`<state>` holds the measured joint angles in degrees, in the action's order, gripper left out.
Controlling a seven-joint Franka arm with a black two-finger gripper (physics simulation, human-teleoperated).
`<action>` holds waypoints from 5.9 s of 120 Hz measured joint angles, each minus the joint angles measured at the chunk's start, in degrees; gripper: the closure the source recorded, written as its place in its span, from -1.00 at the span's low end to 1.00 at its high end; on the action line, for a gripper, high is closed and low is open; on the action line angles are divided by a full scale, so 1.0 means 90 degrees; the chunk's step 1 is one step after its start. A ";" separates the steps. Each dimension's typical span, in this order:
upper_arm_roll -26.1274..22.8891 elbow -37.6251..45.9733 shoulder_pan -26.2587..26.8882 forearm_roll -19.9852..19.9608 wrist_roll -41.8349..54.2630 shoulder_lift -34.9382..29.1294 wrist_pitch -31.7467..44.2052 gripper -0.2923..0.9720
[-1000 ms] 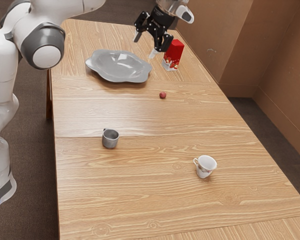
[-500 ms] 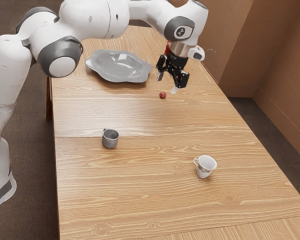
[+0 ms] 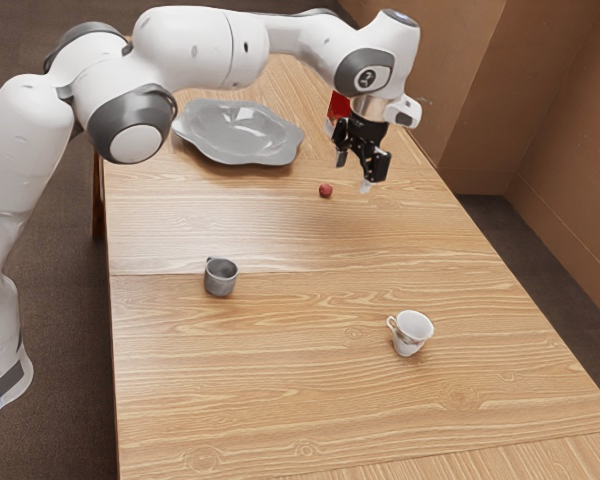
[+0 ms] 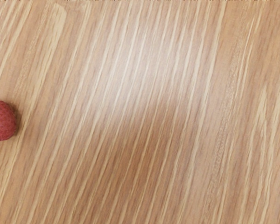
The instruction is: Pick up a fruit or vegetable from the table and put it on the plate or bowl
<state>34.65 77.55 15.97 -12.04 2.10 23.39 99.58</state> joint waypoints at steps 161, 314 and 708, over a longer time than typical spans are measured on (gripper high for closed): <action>-0.0835 -0.0687 -0.1887 -0.0576 0.0931 0.1366 -0.0062 -0.47; -0.0853 -0.0998 -0.1963 -0.0340 0.0973 0.1481 -0.0314 -0.06; 0.2159 0.1951 -0.0721 0.0441 0.1337 -0.0653 0.0515 0.32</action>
<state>54.08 95.11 9.49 -8.07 14.14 17.52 104.22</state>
